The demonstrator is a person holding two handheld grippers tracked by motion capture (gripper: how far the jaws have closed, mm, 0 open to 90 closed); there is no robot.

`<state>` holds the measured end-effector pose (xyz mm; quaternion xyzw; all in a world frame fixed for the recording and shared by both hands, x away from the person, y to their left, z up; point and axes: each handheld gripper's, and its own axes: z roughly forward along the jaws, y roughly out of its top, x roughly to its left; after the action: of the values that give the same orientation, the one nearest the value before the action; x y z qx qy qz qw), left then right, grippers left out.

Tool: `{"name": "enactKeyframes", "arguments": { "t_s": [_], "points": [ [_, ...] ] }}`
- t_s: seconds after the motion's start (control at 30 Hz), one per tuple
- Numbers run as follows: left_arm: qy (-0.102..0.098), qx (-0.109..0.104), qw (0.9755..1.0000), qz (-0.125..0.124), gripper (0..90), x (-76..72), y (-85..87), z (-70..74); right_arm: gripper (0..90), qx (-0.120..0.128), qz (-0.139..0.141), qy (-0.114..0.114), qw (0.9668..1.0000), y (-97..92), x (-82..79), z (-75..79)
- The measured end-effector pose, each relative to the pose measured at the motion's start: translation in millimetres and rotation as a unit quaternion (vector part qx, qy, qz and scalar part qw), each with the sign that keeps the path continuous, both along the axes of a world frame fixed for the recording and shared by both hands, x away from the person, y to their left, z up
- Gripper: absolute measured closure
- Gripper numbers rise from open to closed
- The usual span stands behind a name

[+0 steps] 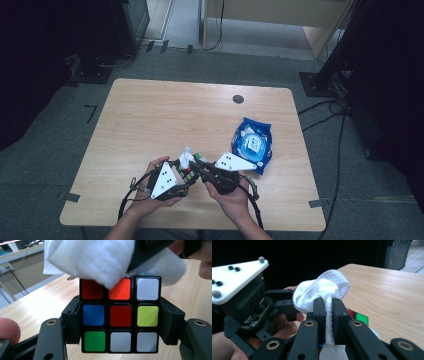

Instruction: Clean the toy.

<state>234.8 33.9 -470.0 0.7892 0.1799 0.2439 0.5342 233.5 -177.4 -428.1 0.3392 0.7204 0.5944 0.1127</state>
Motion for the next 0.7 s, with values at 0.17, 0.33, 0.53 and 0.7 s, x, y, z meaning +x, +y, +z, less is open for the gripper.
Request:
{"name": "enactKeyframes", "arguments": {
  "t_s": [0.17,0.33,0.53,0.7],
  "points": [
    [-0.004,-0.008,1.0000,0.000,34.2,0.5,4.4,4.0,84.4,0.009,-0.028,0.019,0.9994,-12.1,9.1,-6.3],
    [0.000,-0.017,0.9998,0.013,34.2,3.9,10.8,5.0,84.3,-0.032,-0.070,0.037,0.9964,-23.5,22.3,-20.0],
    [0.002,-0.008,0.9995,0.030,34.2,8.5,14.5,2.7,84.3,-0.012,-0.066,0.032,0.9972,-29.1,18.2,-12.1],
    [0.003,-0.010,0.9995,0.029,34.2,7.9,12.4,2.8,84.3,0.012,-0.021,0.003,0.9997,-15.2,1.1,8.2]
  ]
}}
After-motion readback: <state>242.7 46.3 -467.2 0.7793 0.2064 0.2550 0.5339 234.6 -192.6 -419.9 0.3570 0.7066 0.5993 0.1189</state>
